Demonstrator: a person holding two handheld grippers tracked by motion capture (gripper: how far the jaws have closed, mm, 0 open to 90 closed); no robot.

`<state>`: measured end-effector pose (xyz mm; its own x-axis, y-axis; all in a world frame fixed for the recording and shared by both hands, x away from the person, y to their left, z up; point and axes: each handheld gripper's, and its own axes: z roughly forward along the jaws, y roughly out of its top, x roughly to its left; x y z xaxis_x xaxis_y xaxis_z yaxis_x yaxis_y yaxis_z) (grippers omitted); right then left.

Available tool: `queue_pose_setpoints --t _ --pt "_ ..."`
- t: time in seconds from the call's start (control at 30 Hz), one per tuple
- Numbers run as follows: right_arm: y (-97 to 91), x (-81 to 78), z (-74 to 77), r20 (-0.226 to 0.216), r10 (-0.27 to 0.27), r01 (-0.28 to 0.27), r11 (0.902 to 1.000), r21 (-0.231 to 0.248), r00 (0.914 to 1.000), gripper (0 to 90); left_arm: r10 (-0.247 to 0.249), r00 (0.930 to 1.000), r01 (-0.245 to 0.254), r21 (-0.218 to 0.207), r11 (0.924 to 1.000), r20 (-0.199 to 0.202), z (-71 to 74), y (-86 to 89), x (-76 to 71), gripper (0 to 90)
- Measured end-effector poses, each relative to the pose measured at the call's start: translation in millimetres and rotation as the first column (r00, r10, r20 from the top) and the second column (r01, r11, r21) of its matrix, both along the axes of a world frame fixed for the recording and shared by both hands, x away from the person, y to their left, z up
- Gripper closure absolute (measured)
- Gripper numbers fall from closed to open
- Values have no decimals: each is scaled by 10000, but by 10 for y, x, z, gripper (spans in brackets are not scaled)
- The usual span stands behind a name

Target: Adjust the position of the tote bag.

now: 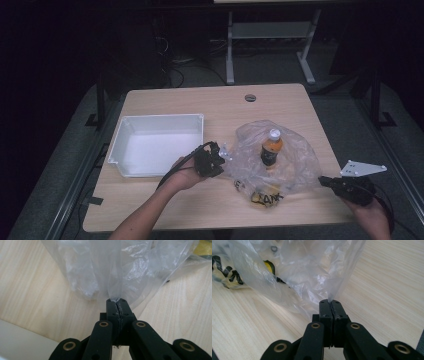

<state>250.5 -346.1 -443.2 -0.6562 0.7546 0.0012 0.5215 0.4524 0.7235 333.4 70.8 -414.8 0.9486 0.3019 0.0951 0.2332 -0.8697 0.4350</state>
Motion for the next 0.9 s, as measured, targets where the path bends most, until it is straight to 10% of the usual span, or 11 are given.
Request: queue_pose_setpoints --t 0.6,0.9 --pt "-89 -28 51 114 109 -114 9988 475 9999 784 157 9990 -198 -1032 9945 -407 59 259 -44 798" --pt "-133 -49 325 470 694 -744 9907 1142 9965 515 -39 9998 10 -1402 9901 -201 241 414 -138 662"
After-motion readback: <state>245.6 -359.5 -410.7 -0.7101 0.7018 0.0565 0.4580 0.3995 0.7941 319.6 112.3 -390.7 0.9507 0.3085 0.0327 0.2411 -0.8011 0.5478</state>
